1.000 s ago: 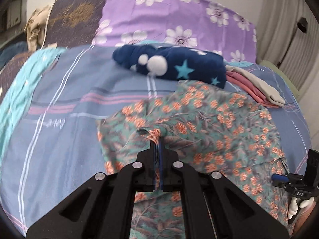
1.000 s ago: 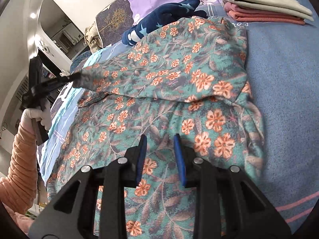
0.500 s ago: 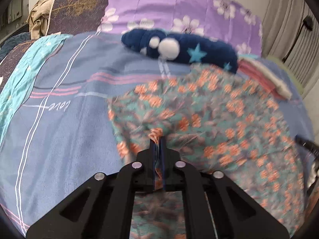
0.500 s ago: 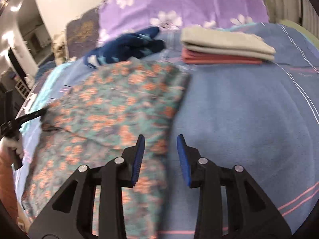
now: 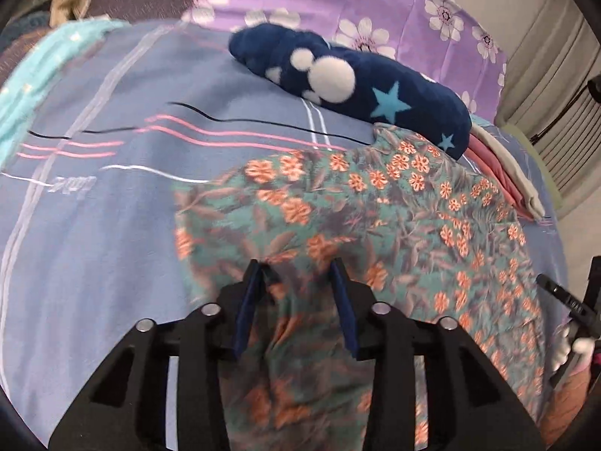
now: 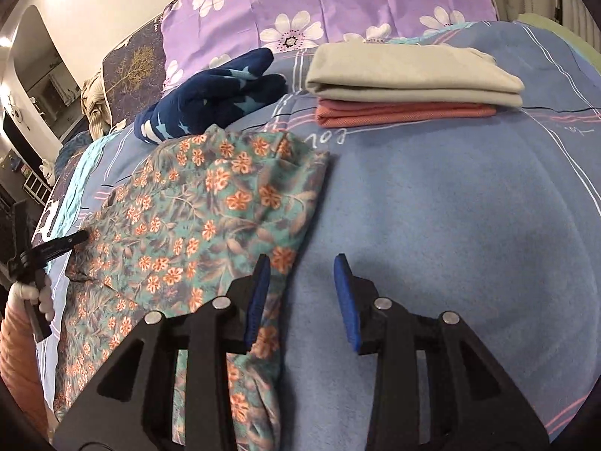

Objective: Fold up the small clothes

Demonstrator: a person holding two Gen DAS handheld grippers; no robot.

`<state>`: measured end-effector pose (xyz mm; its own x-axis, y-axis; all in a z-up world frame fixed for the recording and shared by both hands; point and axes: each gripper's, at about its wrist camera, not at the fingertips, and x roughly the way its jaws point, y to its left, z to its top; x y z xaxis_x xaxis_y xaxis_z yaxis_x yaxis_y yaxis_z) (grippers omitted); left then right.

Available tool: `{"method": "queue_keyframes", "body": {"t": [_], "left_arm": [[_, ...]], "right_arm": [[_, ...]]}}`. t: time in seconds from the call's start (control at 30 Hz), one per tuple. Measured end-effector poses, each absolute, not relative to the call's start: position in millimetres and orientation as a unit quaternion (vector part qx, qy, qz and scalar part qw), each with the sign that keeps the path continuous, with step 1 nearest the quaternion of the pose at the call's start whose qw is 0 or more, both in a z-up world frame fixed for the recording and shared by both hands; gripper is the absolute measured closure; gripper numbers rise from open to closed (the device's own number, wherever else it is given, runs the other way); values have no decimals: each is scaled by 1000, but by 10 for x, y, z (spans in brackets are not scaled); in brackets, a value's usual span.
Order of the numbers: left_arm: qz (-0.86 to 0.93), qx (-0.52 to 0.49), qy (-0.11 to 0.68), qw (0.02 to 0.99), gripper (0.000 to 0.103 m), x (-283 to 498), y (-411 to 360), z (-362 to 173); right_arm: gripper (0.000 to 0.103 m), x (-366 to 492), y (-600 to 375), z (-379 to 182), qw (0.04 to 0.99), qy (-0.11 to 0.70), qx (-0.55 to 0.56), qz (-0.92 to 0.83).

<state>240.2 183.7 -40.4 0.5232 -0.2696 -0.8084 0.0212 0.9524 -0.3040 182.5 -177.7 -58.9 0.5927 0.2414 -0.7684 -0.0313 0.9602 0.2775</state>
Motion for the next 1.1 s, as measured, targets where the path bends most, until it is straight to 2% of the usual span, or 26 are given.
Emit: {"method": "queue_keyframes", "body": {"t": [0.03, 0.17, 0.23, 0.3, 0.4, 0.5, 0.6, 0.67, 0.7, 0.83, 0.9, 0.93, 0.97, 1.03, 1.1], "left_arm": [[-89, -134, 476, 865, 97, 2435, 1816, -381], [-112, -118, 381, 910, 97, 2187, 1728, 46], [-112, -97, 348, 926, 97, 2000, 1705, 235], [-92, -57, 347, 932, 96, 1949, 1689, 253], [-51, -24, 412, 909, 94, 2115, 1736, -113], [-31, -31, 441, 897, 85, 2192, 1808, -331], [-17, -38, 414, 909, 78, 2141, 1831, -227], [-12, -20, 392, 920, 76, 2111, 1776, -87], [-17, -17, 384, 923, 76, 2113, 1750, -32], [-39, 14, 391, 920, 68, 2196, 1565, -89], [-30, 31, 437, 898, 68, 2291, 1503, -360], [-24, 36, 458, 888, 65, 2327, 1500, -543], [-22, 34, 443, 896, 64, 2301, 1506, -572], [-24, 23, 437, 899, 64, 2268, 1541, -547], [-27, 21, 440, 898, 64, 2265, 1560, -551]], "right_arm": [[67, 1837, -1775, -575, 885, 443, 117, 76], [67, 1952, -1813, -514, 889, 436, 117, 70], [66, 2045, -1841, -501, 889, 437, 121, 67], [65, 2203, -1853, -532, 883, 445, 131, 68], [65, 2480, -1861, -645, 873, 462, 144, 58], [61, 2672, -1883, -786, 859, 474, 181, 64], [58, 2713, -1887, -793, 858, 466, 201, 78], [98, 2723, -1842, -758, 860, 465, 190, 96], [100, 2707, -1814, -706, 865, 457, 183, 98], [100, 2443, -1650, -208, 919, 367, 113, 87], [98, 2478, -1575, -244, 920, 383, 62, 53], [91, 2543, -1549, -347, 910, 412, 35, 34], [88, 2627, -1560, -506, 891, 453, 22, 20], [84, 2667, -1693, -626, 877, 477, 54, 5], [82, 2679, -1778, -519, 885, 458, 85, 9]]}}
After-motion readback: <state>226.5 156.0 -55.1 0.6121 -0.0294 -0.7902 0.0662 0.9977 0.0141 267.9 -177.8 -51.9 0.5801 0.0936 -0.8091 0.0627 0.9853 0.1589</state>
